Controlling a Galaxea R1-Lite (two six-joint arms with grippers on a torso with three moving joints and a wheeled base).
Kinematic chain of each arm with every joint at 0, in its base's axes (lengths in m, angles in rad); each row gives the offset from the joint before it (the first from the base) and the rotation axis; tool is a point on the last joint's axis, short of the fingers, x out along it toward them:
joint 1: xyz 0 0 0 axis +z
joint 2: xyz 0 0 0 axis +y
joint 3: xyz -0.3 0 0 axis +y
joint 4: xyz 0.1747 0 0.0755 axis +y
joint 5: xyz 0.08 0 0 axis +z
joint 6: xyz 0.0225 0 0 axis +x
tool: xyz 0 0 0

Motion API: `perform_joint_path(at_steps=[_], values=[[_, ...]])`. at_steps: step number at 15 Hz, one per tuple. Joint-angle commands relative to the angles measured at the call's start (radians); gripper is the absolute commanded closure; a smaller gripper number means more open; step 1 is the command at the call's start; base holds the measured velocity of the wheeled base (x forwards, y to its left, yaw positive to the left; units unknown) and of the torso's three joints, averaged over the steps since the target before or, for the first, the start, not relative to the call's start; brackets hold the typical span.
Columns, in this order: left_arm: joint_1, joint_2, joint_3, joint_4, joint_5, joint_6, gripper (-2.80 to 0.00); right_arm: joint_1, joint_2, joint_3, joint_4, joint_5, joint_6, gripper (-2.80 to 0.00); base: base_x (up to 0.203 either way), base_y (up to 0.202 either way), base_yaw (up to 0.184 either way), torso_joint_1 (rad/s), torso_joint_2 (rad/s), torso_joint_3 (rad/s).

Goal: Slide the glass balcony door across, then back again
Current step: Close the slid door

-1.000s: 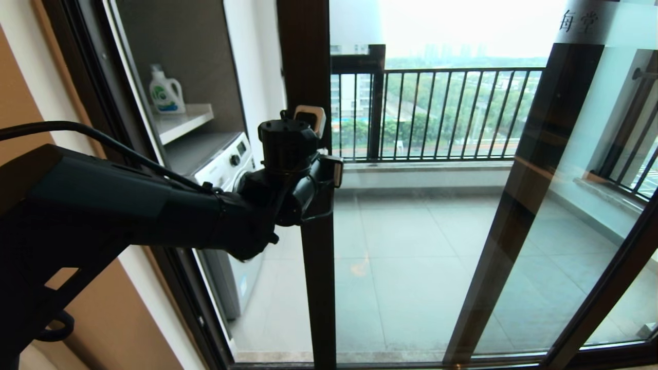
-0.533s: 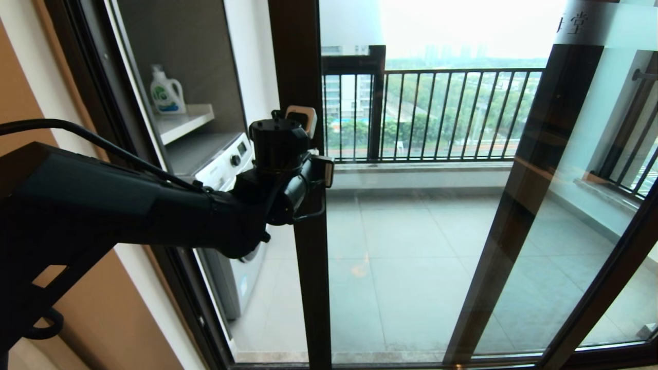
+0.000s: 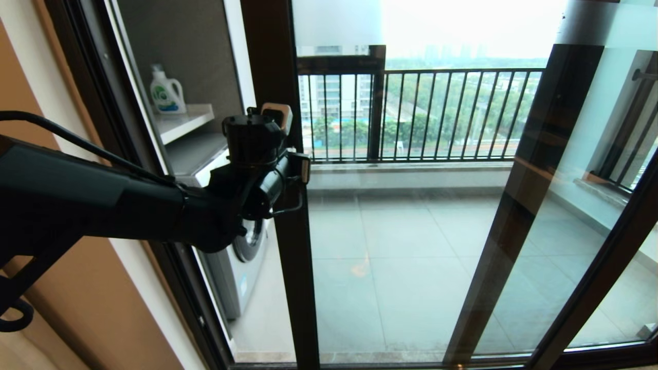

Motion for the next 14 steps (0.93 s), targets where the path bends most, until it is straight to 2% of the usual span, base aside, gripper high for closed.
perform_joint_path(at_steps=[1, 5, 14], values=[[0.036, -0.037, 0.028, -0.007, -0.014, 0.0, 0.0, 0.0, 0.0, 0.012, 0.0, 0.001, -0.001, 0.0, 0.0, 0.0, 0.0, 0.0, 0.0, 0.0], [0.095, -0.081, 0.11, -0.017, -0.044, 0.0, 0.0, 0.0, -0.001, 0.012, 0.0, 0.001, -0.001, 0.0, 0.0, 0.0, 0.0, 0.0, 0.0, 0.0], [0.306, -0.148, 0.21, -0.019, -0.158, 0.001, 0.0, 0.0, 0.0, 0.012, -0.002, 0.001, -0.001, 0.0, 0.0, 0.0, 0.0, 0.0, 0.0, 0.0]])
